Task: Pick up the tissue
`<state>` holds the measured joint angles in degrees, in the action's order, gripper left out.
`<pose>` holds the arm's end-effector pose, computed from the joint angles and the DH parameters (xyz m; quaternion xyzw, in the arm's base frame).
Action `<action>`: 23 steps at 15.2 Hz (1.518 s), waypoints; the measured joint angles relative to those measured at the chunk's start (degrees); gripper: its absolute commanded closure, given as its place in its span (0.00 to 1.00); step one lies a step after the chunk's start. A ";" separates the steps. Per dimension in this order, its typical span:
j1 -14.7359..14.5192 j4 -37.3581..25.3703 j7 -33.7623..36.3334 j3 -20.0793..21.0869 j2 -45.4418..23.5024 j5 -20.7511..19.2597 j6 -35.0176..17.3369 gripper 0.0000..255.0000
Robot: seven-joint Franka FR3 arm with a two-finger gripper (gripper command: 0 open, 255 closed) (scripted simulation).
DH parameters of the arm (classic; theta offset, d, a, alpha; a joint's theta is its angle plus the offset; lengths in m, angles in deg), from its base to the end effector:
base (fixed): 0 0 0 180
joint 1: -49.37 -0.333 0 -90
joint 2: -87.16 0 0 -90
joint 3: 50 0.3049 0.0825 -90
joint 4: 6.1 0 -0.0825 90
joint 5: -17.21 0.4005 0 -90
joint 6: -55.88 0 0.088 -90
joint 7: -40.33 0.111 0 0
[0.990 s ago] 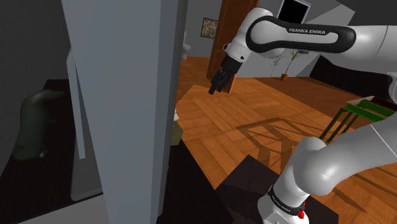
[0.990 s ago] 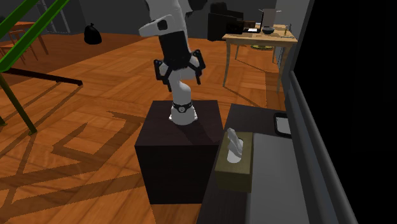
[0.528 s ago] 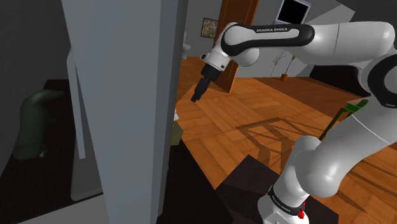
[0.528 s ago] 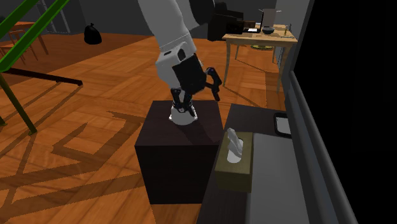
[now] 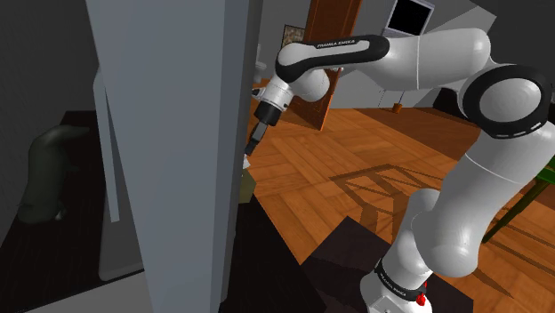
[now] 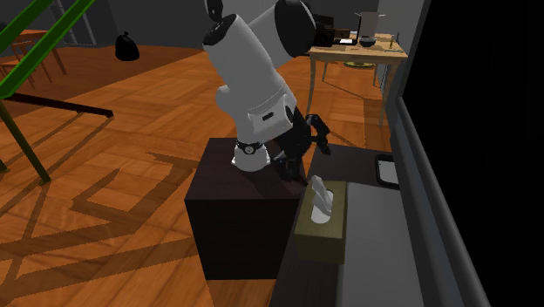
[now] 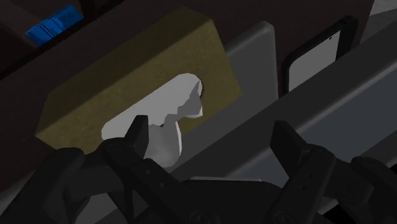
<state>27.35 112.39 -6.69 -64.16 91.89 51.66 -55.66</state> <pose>0.5354 0.1124 0.4543 -0.8975 -0.3378 -0.0750 0.2734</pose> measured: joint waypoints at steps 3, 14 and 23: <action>-0.16 0.69 -1.94 0.00 -1.25 1.15 -1.14 0.00; -0.35 2.64 -4.00 0.14 -2.23 2.45 -3.46 1.00; -0.18 0.85 -2.27 0.04 -1.42 1.38 -1.41 1.00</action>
<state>27.17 113.25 -8.95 -64.12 90.48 53.04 -57.07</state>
